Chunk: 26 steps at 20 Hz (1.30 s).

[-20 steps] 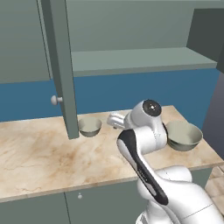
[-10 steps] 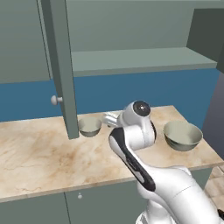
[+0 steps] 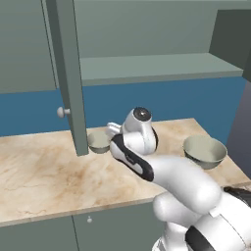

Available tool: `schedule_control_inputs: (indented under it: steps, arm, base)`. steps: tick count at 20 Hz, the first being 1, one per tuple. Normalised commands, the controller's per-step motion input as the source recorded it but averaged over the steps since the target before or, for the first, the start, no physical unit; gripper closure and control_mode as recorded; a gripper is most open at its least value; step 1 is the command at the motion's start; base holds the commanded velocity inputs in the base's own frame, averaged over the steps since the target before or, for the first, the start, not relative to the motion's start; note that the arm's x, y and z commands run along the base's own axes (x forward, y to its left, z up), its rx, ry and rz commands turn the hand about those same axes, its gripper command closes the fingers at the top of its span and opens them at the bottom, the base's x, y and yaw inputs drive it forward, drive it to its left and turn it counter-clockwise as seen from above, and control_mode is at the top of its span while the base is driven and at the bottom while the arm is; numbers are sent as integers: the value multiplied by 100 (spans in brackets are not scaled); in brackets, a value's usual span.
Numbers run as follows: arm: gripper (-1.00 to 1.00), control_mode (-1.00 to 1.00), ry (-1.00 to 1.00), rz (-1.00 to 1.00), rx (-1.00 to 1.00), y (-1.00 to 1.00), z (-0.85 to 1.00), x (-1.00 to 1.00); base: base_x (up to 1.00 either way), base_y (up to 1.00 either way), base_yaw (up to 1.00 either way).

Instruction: Pick up the bowls on the counter and stack them on top of one another in the open cabinet. Place the smaller bowl on top of the larger bowl.

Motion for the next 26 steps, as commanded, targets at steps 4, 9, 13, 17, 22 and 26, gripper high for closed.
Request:
schedule_control_inputs:
  steps: [4, 9, 13, 17, 22, 26]
  arm:
    - [-100, -100, 4, -1, 0, 18, -29, 47]
    - [-100, -100, 3, -1, 0, 13, -44, 34]
    - [-100, -100, 0, -1, 0, 12, -43, 37]
    - [-100, -100, 0, -2, 0, 14, -30, 48]
    - [-100, -100, 0, -3, 0, 15, -27, 52]
    - [-100, -100, 0, -3, 0, 15, -30, 49]
  base:
    - [0, 0, 0]
    - [0, 0, 0]
    - [0, 0, 0]
    - [0, 0, 0]
    - [0, 0, 0]
    - [0, 0, 0]
